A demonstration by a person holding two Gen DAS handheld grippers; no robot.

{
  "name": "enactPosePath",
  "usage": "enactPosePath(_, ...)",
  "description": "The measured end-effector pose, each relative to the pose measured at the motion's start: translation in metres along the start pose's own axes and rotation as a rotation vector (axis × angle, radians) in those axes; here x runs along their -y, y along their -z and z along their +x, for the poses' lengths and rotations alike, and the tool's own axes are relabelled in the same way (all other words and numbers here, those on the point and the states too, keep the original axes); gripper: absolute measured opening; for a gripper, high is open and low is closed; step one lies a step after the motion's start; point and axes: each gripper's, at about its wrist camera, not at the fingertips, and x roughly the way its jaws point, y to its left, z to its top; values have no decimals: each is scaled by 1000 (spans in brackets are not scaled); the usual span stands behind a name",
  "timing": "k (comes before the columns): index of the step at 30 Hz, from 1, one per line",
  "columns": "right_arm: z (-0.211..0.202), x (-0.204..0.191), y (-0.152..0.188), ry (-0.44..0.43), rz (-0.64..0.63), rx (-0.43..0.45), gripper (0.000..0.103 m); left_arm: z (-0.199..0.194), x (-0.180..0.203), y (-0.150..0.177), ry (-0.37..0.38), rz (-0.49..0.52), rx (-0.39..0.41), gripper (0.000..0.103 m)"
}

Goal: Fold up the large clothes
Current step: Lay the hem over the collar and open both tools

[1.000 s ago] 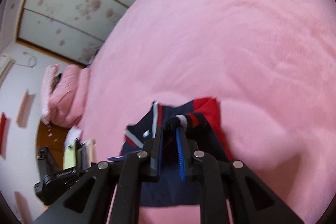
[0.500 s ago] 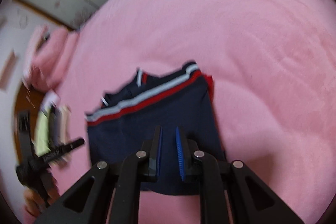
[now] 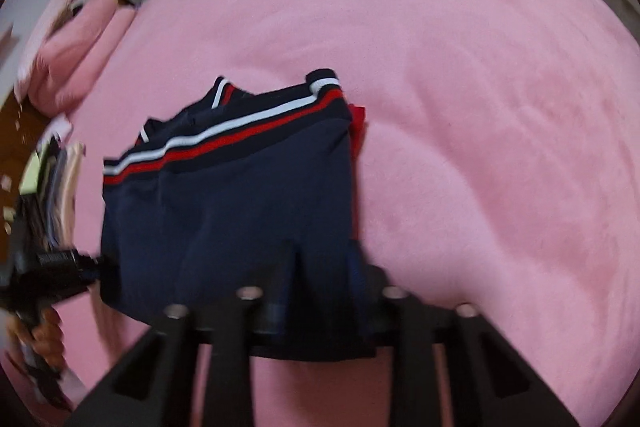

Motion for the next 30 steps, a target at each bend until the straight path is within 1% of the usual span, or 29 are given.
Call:
enactPosePath(2, -4, 0, 3, 7, -6, 8, 13, -3, 0, 7, -27, 8, 7, 11)
enactPosePath(4, -6, 1, 6, 8, -11, 7, 11, 2, -10, 5, -16, -2, 8, 11)
enactPosePath(8, -9, 5, 5, 2, -13, 6, 11, 8, -11, 7, 2, -13, 3, 8)
enactPosePath(11, -5, 6, 2, -18, 23, 5, 12, 5, -4, 16, -28, 1, 2, 5)
enactPosePath(14, -3, 4, 0, -25, 36, 2, 13, 0, -15, 26, -38, -14, -22, 4)
enactPosePath(18, -5, -7, -3, -5, -17, 1, 13, 1, -24, 35, -28, -34, -38, 4)
enactPosePath(23, -10, -9, -5, 35, -67, -11, 13, -7, -20, 45, -62, 18, -29, 4)
enactPosePath(25, -16, -7, -7, 59, -80, -6, 13, -14, -20, 47, -101, 43, 3, 11)
enactPosePath(26, -20, -5, -8, 70, -84, 8, 13, -17, -17, 49, -195, 56, 38, 29)
enactPosePath(27, -27, -4, -8, 85, -81, 36, 13, -18, -11, 50, -298, 73, 64, 54)
enactPosePath(28, -32, -3, -9, 94, -74, 59, 13, -23, -5, 52, -370, 99, 105, 59)
enactPosePath(29, -38, -2, -10, 91, -67, 88, 13, -32, 5, 56, -378, 139, 164, 59)
enactPosePath(30, -44, -2, -10, 77, -55, 118, 13, -40, 13, 59, -346, 169, 207, 59)
